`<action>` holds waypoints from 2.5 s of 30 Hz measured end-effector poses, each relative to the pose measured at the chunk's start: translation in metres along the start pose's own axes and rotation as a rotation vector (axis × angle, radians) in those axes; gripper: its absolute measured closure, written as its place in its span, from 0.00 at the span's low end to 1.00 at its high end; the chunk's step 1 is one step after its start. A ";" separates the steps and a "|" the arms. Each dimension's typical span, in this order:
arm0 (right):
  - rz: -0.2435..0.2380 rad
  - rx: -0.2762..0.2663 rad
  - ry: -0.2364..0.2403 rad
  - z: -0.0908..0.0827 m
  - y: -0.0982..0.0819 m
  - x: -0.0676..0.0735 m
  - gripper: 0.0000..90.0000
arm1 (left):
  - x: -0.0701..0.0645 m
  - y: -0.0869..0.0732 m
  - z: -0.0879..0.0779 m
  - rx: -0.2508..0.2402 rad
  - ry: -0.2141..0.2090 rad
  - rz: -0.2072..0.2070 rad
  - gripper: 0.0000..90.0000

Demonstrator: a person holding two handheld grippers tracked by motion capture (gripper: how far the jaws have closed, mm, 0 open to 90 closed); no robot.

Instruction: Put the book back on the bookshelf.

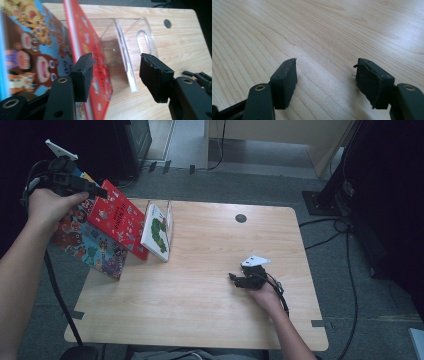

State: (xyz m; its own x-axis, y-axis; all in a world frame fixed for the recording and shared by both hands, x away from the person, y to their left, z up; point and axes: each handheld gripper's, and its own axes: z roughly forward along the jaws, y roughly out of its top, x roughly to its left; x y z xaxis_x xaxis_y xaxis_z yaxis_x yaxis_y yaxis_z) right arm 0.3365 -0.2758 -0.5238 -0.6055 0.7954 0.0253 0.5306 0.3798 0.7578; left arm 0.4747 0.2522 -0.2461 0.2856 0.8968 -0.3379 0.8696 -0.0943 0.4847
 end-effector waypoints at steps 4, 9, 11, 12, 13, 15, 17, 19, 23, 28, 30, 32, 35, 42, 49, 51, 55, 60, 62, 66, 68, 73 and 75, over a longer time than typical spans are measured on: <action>0.000 0.000 0.000 0.000 0.000 0.000 0.37 | -0.011 -0.006 0.000 -0.012 -0.039 0.021 0.50; 0.001 0.000 -0.001 0.000 0.000 0.000 0.36 | -0.025 -0.016 0.007 0.001 -0.047 0.056 0.49; 0.001 0.000 -0.001 0.000 0.000 0.000 0.36 | -0.027 -0.018 0.010 0.008 -0.046 0.061 0.48; 0.001 0.000 -0.002 0.000 0.000 0.000 0.36 | -0.030 -0.022 0.012 0.011 -0.054 0.073 0.48; 0.002 0.000 -0.002 0.000 0.000 0.000 0.36 | -0.032 -0.025 0.014 0.010 -0.062 0.075 0.48; 0.002 0.000 -0.002 0.000 0.000 0.000 0.36 | -0.034 -0.027 0.016 0.013 -0.069 0.081 0.48; 0.002 0.000 -0.002 0.000 0.000 0.000 0.36 | -0.039 -0.031 0.020 0.022 -0.076 0.093 0.48; 0.002 0.000 -0.002 0.000 0.000 0.000 0.36 | -0.044 -0.036 0.024 0.031 -0.083 0.109 0.48; 0.006 0.001 -0.006 0.000 0.000 0.001 0.35 | -0.057 -0.050 0.036 0.049 -0.129 0.133 0.47; 0.008 0.001 -0.008 0.000 0.000 0.001 0.34 | -0.072 -0.068 0.053 0.070 -0.132 0.177 0.46; 0.009 0.003 -0.005 0.000 0.000 0.002 0.33 | -0.075 -0.073 0.056 0.078 -0.126 0.200 0.46; 0.008 0.005 -0.003 0.000 0.000 0.002 0.33 | -0.081 -0.083 0.067 0.102 -0.146 0.220 0.46; 0.008 0.005 -0.004 0.000 0.000 0.002 0.33 | -0.085 -0.091 0.076 0.113 -0.162 0.225 0.46; 0.006 0.006 -0.005 0.000 -0.001 0.004 0.30 | -0.096 -0.114 0.106 0.145 -0.258 0.234 0.46; 0.008 0.007 -0.004 0.000 -0.001 0.004 0.30 | -0.111 -0.139 0.130 0.166 -0.297 0.269 0.46; 0.008 0.007 -0.006 0.000 -0.001 0.004 0.30 | -0.114 -0.143 0.136 0.177 -0.293 0.285 0.46; 0.007 0.008 -0.007 0.000 -0.001 0.004 0.30 | -0.118 -0.150 0.145 0.188 -0.302 0.292 0.45; 0.009 0.008 -0.007 0.000 0.000 0.005 0.29 | -0.121 -0.159 0.162 0.193 -0.320 0.297 0.45; 0.014 0.011 -0.009 0.000 0.000 0.005 0.29 | -0.122 -0.165 0.171 0.204 -0.306 0.310 0.46; 0.014 0.011 -0.010 0.000 0.000 0.006 0.29 | -0.122 -0.175 0.185 0.225 -0.290 0.320 0.45; 0.013 0.010 -0.010 0.000 0.000 0.006 0.29 | -0.122 -0.178 0.190 0.222 -0.295 0.314 0.45; 0.010 0.009 -0.009 0.000 -0.001 0.007 0.29 | -0.119 -0.186 0.199 0.225 -0.291 0.314 0.45; 0.009 0.010 -0.009 0.000 -0.001 0.007 0.29 | -0.119 -0.187 0.201 0.221 -0.291 0.315 0.45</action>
State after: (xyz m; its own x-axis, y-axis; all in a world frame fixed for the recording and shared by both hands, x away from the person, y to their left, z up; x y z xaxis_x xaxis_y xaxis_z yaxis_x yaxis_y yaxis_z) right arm 0.3321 -0.2705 -0.5242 -0.5954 0.8030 0.0268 0.5420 0.3768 0.7511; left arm 0.3591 0.0765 -0.4587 0.6222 0.6549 -0.4289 0.7785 -0.4600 0.4270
